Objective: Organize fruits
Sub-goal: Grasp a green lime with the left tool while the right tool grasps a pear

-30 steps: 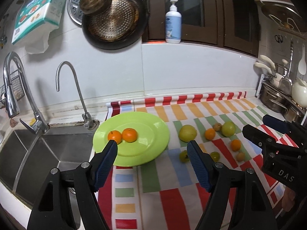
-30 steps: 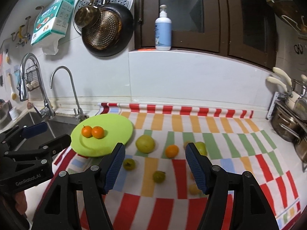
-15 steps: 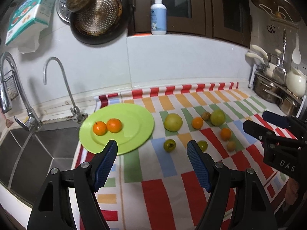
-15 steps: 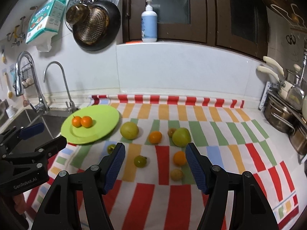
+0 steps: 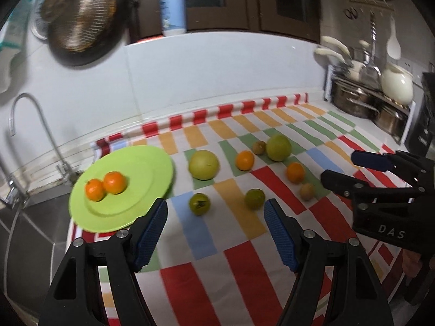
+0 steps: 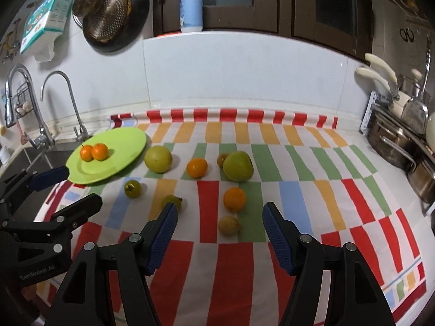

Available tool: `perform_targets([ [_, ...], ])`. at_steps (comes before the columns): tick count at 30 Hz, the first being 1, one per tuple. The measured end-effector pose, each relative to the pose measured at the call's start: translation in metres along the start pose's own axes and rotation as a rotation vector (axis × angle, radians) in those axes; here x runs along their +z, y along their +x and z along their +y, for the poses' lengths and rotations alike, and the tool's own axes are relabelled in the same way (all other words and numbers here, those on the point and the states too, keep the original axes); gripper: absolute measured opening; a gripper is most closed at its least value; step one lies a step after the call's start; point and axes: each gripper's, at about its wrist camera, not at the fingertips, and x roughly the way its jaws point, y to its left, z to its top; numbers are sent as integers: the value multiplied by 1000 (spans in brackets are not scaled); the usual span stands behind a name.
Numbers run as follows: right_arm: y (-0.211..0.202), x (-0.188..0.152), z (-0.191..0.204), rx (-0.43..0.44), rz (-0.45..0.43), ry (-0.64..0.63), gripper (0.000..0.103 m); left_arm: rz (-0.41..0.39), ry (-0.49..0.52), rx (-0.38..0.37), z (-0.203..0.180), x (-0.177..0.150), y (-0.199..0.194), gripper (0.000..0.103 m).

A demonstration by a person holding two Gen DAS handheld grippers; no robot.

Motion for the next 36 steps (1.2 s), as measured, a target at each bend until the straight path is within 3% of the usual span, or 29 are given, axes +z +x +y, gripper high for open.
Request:
perform_targets([
  [6, 23, -4, -8, 9, 61, 32, 61, 58, 50, -52, -11, -1, 29, 60],
  [20, 66, -15, -19, 49, 189, 73, 50, 168, 96, -119, -25, -2, 83, 53],
  [36, 87, -19, -26, 77, 223, 98, 40, 220, 71, -169, -31, 9, 115, 36],
])
